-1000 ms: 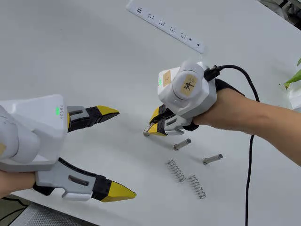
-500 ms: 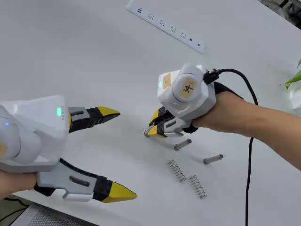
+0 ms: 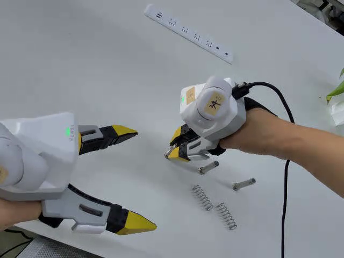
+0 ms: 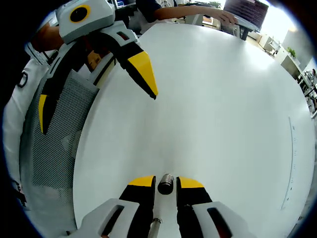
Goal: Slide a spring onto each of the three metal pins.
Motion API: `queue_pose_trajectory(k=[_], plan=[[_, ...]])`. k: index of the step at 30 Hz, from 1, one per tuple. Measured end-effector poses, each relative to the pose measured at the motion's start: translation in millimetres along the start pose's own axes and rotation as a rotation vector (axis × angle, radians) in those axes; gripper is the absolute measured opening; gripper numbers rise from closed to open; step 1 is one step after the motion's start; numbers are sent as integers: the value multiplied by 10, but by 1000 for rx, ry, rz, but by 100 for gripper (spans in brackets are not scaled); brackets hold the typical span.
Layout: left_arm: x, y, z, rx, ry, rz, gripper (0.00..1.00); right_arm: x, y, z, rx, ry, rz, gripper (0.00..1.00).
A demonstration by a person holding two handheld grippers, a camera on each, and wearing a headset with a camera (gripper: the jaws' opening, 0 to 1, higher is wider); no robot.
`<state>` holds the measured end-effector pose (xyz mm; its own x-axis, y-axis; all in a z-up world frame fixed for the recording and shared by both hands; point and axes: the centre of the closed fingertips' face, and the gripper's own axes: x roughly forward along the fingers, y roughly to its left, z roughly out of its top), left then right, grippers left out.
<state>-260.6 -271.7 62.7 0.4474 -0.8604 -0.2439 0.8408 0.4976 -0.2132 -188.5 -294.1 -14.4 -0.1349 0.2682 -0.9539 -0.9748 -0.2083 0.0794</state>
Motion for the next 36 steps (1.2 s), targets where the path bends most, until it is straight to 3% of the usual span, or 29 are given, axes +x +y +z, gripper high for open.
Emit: queue_pose_trajectory(k=[13, 25, 36], plan=[[-5, -42, 18, 15, 23, -9, 92, -146, -22, 20, 49, -62, -28, 27], [-5, -98, 29, 30, 50, -15, 91, -405, 49, 87, 92, -180, -80, 42], [-24, -152, 51, 52, 83, -23, 91, -689, 223, 64, 168, -318, -130, 57]])
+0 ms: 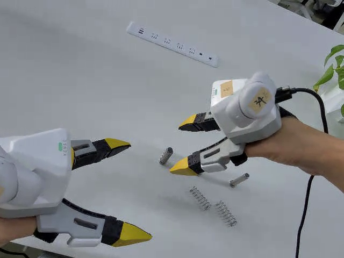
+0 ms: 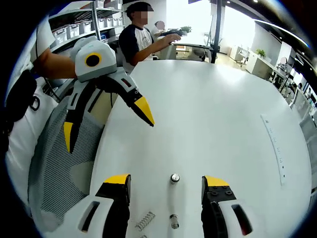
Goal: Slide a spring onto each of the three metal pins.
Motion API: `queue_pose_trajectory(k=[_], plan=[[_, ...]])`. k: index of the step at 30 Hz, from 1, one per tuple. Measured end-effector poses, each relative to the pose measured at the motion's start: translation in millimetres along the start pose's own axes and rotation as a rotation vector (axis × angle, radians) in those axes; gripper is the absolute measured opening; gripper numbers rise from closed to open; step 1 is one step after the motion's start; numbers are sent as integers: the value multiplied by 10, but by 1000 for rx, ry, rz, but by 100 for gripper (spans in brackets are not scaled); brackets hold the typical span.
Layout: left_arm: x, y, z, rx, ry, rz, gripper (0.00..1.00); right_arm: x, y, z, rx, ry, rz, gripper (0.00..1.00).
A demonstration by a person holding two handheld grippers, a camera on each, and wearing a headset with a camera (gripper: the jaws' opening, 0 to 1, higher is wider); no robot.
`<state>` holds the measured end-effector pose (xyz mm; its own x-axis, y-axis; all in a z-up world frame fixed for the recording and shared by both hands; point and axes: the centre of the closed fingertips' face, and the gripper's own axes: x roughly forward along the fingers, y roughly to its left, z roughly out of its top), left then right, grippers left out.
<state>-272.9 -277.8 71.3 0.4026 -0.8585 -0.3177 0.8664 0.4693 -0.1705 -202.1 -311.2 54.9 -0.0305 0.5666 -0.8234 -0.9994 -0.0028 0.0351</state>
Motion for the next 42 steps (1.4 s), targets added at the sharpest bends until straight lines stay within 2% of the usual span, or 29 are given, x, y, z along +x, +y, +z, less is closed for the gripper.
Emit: queue_pose_trajectory(k=[10, 13, 24, 36, 39, 41, 42], plan=[[-1, -29, 32, 24, 27, -10, 89, -282, 98, -97, 87, -121, -78, 67], [-9, -31, 42, 30, 35, -10, 89, -398, 148, -107, 108, -183, -104, 71], [60, -115, 51, 63, 85, -31, 83, -728, 345, -482, 188, -267, -177, 81], [319, -188, 82, 131, 159, -75, 74, -971, 504, -855, 265, -369, -244, 90], [443, -209, 50, 161, 201, -93, 71, -998, 540, -980, 282, -373, -256, 91], [544, -211, 1, 214, 249, -106, 67, -1020, 554, -1060, 302, -379, -268, 91], [590, -228, 2, 216, 252, -112, 66, -1030, 559, -1086, 308, -382, -271, 91]])
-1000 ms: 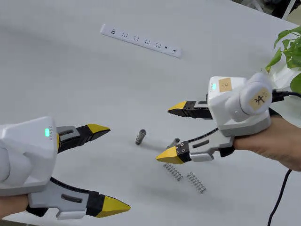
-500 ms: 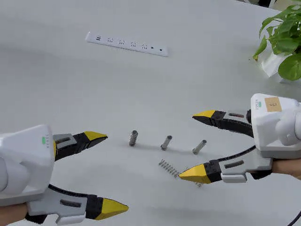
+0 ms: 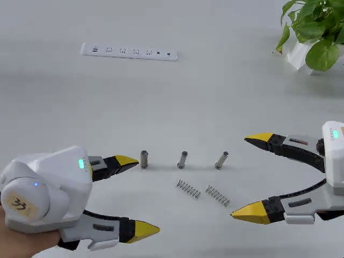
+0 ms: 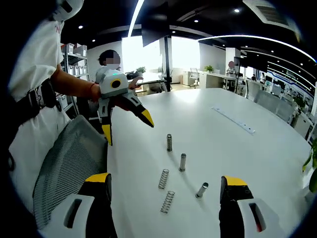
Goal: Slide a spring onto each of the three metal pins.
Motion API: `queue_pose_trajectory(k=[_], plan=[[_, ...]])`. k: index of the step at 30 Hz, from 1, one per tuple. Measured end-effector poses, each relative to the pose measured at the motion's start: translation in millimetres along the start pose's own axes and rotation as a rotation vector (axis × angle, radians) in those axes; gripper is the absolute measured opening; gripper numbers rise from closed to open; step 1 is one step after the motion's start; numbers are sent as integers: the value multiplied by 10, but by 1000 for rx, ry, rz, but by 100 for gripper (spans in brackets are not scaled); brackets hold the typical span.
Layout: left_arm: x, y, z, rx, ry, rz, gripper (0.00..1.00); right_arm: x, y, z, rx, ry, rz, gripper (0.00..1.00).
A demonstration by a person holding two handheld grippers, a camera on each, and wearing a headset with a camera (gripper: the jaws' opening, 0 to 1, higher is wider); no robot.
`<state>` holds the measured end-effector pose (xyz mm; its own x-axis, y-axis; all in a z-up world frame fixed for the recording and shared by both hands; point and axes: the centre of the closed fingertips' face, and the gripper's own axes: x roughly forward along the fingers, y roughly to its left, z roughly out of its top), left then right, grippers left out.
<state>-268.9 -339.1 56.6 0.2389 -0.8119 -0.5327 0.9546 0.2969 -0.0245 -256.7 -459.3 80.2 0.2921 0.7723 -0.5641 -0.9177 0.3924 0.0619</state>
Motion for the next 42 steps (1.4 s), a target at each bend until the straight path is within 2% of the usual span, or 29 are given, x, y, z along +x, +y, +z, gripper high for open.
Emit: queue_pose_trajectory(k=[2, 3, 7, 10, 11, 12, 13, 14, 15, 16, 19, 21, 23, 24, 26, 33, 37, 42], plan=[[119, 5, 3, 10, 26, -8, 62, -37, -5, -51, 14, -6, -8, 90], [180, 14, -13, 56, 57, -14, 60, -54, -9, -84, 18, -6, -13, 90], [371, -17, -5, 76, 84, -50, 52, -103, -28, -158, 37, -15, -30, 90], [485, 1, -98, 148, 171, -59, 43, -125, -26, -205, 56, -25, -38, 89], [554, -33, -82, 176, 172, -81, 41, -131, -22, -233, 61, -25, -41, 89], [597, -40, -80, 166, 176, -82, 41, -135, -19, -252, 66, -25, -43, 89], [622, -31, -115, 185, 209, -82, 41, -139, -17, -272, 72, -24, -45, 89], [663, 12, -134, 246, 240, -65, 39, -150, -14, -296, 74, -26, -49, 89], [691, 29, -145, 275, 256, -60, 37, -157, -14, -310, 78, -28, -52, 89], [739, 29, -164, 266, 273, -60, 34, -169, -17, -338, 85, -27, -58, 88], [832, 26, -160, 247, 279, -68, 34, -199, -17, -388, 96, -26, -69, 88], [868, 63, -198, 274, 315, -59, 32, -221, -14, -413, 106, -29, -75, 88], [904, 80, -193, 265, 321, -56, 30, -270, -48, -463, 112, -29, -82, 88], [924, 88, -215, 236, 338, -55, 31, -284, -50, -467, 118, -35, -89, 88], [960, 100, -246, 241, 359, -52, 31, -300, -46, -484, 126, -36, -95, 87], [997, 130, -374, 193, 429, -34, 31, -334, -42, -503, 142, -49, -113, 86], [1003, 141, -434, 166, 448, -32, 29, -343, -45, -511, 147, -51, -120, 85], [999, 122, -438, 162, 444, -34, 27, -347, -44, -532, 151, -49, -120, 84]])
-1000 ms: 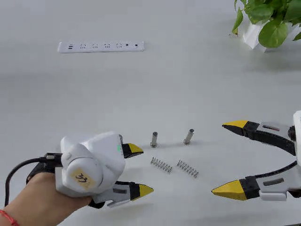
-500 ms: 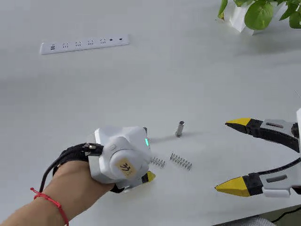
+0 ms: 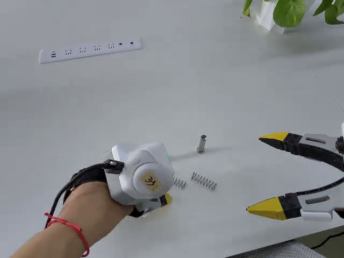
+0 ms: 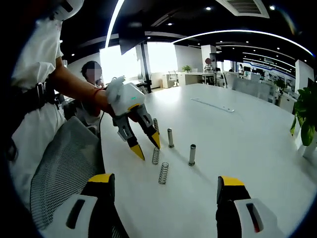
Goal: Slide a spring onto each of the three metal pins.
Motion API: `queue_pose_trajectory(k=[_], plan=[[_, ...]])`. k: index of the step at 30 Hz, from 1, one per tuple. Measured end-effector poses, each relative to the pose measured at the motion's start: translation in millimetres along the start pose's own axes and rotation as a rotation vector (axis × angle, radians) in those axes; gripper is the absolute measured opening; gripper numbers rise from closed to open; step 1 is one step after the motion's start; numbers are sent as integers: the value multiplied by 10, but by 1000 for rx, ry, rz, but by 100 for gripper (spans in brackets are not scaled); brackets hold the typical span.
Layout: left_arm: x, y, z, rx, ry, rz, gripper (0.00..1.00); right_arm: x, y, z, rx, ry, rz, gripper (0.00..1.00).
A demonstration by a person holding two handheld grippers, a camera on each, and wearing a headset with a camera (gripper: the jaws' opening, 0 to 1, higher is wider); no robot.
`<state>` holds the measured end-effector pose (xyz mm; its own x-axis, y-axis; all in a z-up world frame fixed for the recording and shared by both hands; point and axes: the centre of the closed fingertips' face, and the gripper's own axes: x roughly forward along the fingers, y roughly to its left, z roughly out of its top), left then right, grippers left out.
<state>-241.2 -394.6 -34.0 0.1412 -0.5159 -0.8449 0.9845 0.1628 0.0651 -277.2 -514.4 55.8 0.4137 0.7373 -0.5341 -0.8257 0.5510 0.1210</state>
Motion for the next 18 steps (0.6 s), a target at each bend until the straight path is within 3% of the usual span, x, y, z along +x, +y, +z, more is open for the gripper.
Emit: queue_pose_trajectory(k=[3, 5, 7, 11, 18], plan=[[-10, 11, 15, 11, -5, 10, 26, -5, -2, 0, 4, -3, 0, 84], [-14, 37, 61, 65, -17, 26, 27, -8, -7, 0, 3, -6, -3, 84], [7, 40, 77, 83, -10, 32, 29, -7, -10, 1, 8, -9, -6, 84], [68, 1, 64, 59, -5, 7, 26, -6, -2, 3, 7, -13, -6, 84], [26, -22, 15, 19, 0, 5, 21, -27, -9, -17, 12, -16, -16, 84]])
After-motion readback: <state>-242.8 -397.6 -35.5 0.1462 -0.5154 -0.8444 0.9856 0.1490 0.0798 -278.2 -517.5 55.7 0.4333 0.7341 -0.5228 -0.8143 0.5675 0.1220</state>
